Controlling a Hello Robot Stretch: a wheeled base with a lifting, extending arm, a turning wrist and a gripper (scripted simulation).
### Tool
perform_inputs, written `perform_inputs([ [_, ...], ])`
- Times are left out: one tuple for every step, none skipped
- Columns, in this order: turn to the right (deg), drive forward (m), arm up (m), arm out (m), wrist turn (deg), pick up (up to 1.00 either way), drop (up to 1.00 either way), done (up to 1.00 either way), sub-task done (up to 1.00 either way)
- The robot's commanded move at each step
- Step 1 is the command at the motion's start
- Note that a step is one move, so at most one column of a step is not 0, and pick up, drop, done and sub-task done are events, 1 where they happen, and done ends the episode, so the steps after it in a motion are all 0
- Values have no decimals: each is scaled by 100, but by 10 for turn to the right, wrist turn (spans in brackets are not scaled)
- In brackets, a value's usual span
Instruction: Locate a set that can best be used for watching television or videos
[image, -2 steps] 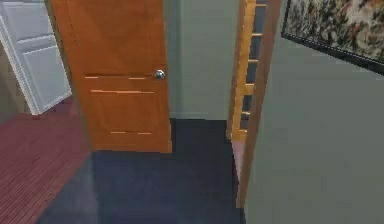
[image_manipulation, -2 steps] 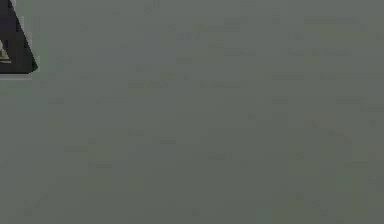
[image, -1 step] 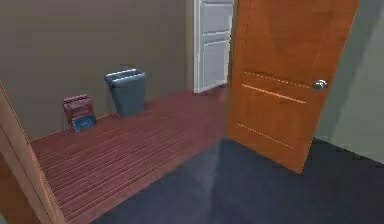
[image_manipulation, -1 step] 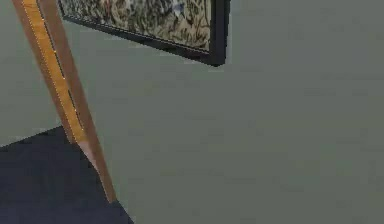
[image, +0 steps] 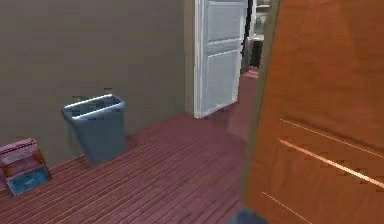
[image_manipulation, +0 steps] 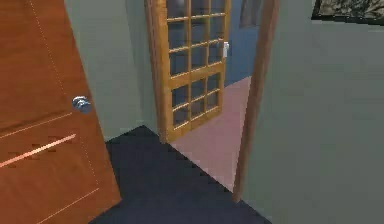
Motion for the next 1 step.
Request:
perform_inputs([
  [0,100,0,0,0,0,0,0,0],
])
